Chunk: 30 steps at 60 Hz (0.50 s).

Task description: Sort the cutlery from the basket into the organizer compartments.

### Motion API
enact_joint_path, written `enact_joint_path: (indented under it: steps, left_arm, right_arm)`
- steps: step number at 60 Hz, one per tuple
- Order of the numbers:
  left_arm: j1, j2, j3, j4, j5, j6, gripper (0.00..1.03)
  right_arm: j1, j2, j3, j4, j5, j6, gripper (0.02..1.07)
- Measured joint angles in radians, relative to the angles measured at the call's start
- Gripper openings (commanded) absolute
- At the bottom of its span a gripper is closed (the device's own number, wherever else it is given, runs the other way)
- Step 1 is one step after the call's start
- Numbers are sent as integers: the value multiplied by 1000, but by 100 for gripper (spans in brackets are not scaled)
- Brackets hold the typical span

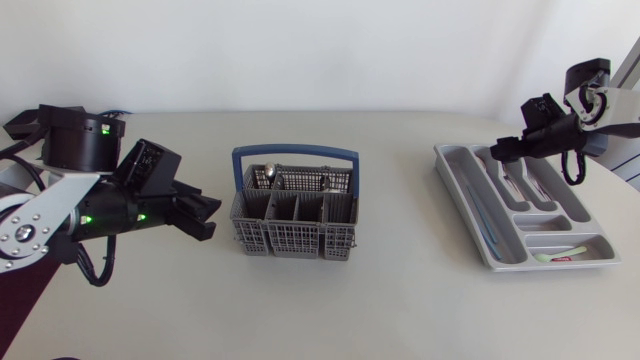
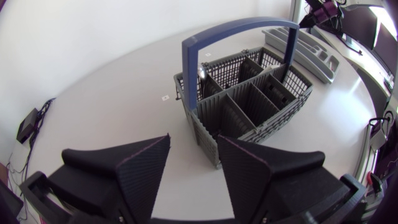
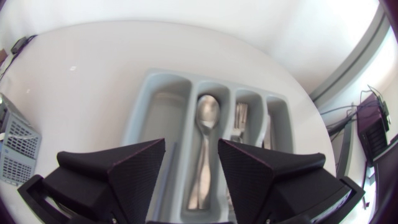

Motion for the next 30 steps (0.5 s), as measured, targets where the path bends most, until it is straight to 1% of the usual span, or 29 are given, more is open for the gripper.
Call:
enact_joint_path:
  steps: [2,5,7,11,13,18,28,30]
  left_arm:
    - [-1,0,-6,1,5,5,38]
    - [-2,0,-14,1,17,8,33]
    - [-3,0,-19,1,26,10,31]
    - [-5,0,-25,4,39,14,24]
    - [-5,0,-28,11,45,16,23]
    - [-5,0,-34,30,52,20,16]
    - [-5,9,-47,61,74,42,4]
    - [-5,16,-48,68,76,45,4]
  right_arm:
    - [30,-31,-22,0,-5,4,66]
    - [76,-70,-54,0,-11,10,59]
    - [104,-89,-70,0,-12,14,55]
    - [162,-116,-95,0,-12,31,45]
    - [188,-126,-103,0,-12,38,41]
    - [249,-130,-107,-1,-15,58,29]
    - [332,-130,-107,1,-21,92,11]
    - [342,-129,-107,2,-29,98,9]
